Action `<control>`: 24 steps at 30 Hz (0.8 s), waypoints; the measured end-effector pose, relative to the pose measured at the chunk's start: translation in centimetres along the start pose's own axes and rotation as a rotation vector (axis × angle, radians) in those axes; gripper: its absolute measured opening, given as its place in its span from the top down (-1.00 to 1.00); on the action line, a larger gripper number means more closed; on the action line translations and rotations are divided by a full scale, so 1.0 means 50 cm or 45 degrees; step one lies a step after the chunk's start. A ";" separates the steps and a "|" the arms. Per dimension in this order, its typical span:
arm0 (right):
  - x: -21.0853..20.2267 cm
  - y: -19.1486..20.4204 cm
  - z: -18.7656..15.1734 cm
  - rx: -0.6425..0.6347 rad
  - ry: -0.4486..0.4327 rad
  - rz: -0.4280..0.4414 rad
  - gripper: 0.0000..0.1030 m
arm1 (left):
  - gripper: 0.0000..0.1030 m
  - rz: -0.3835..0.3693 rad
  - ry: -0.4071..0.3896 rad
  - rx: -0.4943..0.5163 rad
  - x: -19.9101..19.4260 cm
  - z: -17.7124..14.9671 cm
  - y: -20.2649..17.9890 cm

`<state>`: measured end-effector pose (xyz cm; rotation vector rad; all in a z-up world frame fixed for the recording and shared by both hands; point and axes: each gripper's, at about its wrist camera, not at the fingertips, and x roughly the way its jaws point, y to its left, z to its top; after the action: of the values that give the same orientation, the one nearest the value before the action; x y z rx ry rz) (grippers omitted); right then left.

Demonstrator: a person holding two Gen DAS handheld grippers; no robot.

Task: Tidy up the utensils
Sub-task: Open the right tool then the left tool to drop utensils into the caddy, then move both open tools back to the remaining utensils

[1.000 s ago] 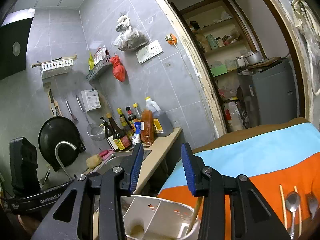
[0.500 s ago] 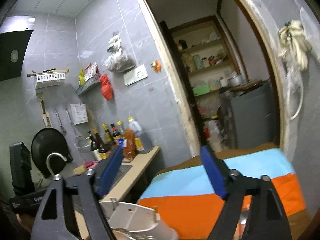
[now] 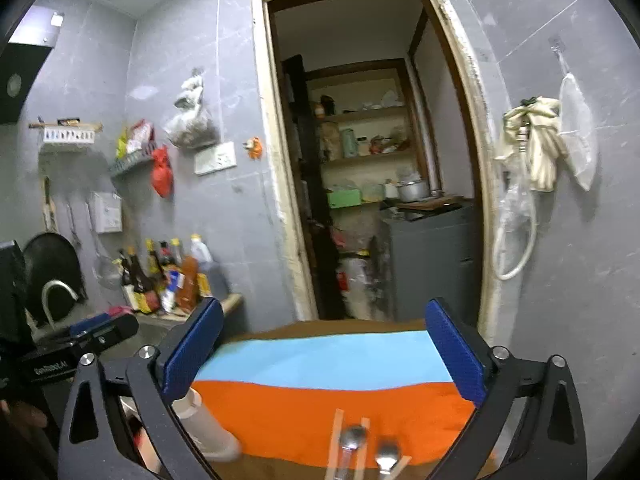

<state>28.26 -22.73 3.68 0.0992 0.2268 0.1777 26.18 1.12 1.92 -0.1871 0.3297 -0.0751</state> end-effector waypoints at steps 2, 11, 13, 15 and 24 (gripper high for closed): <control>-0.006 -0.029 -0.005 -0.015 0.028 -0.028 -0.97 | -0.96 -0.008 0.006 0.025 0.007 -0.007 -0.026; -0.015 -0.156 -0.037 0.026 0.138 -0.067 -0.97 | -0.96 -0.041 0.081 0.056 0.054 -0.054 -0.139; -0.012 -0.183 -0.047 0.040 0.161 -0.068 -0.97 | -0.96 -0.040 0.099 0.054 0.063 -0.065 -0.156; -0.006 -0.207 -0.059 0.055 0.185 -0.071 -0.97 | -0.96 -0.037 0.118 0.053 0.073 -0.077 -0.171; 0.041 -0.280 -0.134 0.133 0.307 -0.063 -0.97 | -0.96 -0.008 0.224 0.056 0.131 -0.134 -0.207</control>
<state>30.97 -35.56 -4.91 0.1757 0.4783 0.1283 29.70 -10.83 -4.32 -0.1385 0.5027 -0.1054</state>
